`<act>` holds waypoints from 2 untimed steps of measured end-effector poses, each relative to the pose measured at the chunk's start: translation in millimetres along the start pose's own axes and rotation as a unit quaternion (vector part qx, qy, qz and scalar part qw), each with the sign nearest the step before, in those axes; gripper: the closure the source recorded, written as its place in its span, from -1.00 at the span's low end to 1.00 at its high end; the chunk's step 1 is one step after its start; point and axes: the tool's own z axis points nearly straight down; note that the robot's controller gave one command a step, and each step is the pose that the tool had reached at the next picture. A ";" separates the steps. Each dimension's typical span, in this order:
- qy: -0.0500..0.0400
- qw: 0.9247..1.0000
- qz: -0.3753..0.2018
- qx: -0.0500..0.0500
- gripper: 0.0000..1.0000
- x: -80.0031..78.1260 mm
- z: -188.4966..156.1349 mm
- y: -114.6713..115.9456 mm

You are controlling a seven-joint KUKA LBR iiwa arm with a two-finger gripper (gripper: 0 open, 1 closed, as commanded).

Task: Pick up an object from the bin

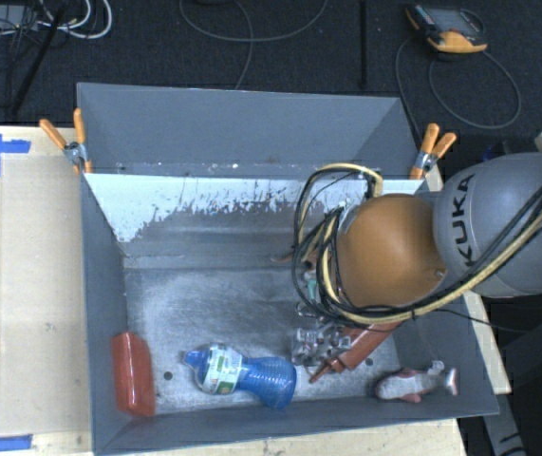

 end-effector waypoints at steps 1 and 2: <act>0.000 1.000 -0.001 0.000 1.00 0.0 0.0 0.0; 0.000 1.000 -0.001 0.000 1.00 0.0 0.0 0.0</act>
Offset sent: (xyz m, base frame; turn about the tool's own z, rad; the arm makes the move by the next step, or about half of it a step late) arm 0.0000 0.0000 0.0000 0.0000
